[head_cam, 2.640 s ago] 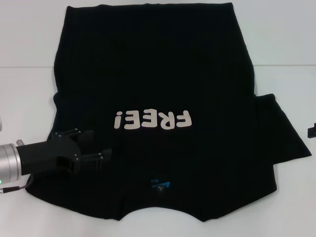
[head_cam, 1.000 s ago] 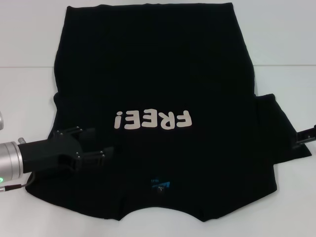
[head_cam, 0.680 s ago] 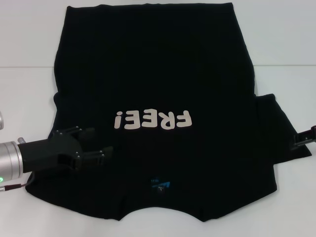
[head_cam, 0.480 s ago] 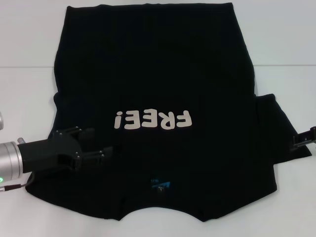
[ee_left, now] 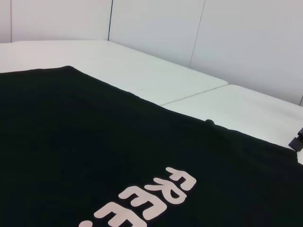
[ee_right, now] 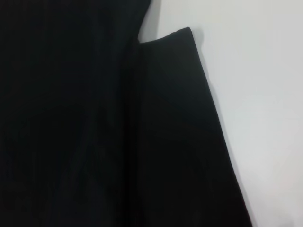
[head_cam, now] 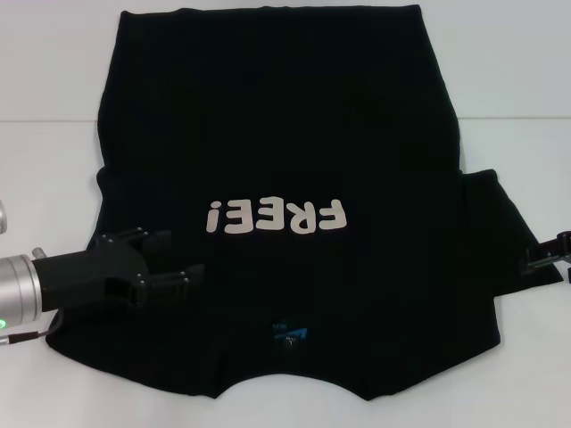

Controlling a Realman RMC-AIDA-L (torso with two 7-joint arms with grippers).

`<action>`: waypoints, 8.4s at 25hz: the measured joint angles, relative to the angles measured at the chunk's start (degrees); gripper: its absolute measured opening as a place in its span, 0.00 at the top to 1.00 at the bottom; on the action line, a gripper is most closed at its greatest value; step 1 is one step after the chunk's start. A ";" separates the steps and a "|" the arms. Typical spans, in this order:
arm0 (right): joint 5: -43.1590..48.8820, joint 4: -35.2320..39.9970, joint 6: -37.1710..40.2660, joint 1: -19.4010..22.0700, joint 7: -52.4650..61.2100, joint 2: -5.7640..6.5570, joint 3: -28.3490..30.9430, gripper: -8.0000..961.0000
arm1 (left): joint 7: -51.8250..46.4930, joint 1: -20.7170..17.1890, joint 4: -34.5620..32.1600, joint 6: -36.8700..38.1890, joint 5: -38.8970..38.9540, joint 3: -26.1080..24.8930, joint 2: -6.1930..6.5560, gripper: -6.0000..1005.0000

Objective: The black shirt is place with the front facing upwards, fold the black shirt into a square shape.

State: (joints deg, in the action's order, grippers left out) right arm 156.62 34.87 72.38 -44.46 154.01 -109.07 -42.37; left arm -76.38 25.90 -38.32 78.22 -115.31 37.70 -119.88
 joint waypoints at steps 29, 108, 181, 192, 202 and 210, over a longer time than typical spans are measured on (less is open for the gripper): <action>-0.15 -0.80 -0.88 -1.15 -0.04 -0.38 -0.48 0.05 | 0.09 -0.25 0.00 -0.07 0.00 0.00 -0.05 0.17; -2.22 10.12 3.17 1.80 -1.77 -1.42 1.04 0.94 | -1.30 0.03 2.48 7.59 0.06 -1.27 2.03 0.17; -41.26 -1.59 12.84 14.19 -88.00 -10.87 -4.09 0.04 | -59.99 -0.56 1.55 15.86 -10.50 -7.71 11.00 0.17; -41.43 -5.42 8.59 12.72 -94.11 -11.01 -4.21 0.04 | -75.79 0.28 -1.34 14.44 -24.52 -14.05 13.08 0.17; -41.43 -6.51 8.35 12.70 -94.43 -11.07 -4.30 0.04 | -75.21 1.65 1.76 11.37 -26.64 -12.34 13.55 0.17; -41.49 -6.74 8.30 12.74 -94.55 -11.07 -5.47 0.04 | -74.86 1.71 3.44 9.19 -27.18 -12.25 13.52 0.17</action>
State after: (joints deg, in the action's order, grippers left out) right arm 115.14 28.12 80.68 -31.73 59.47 -120.15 -47.83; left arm -151.23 27.61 -34.88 87.41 -142.49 25.45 -106.36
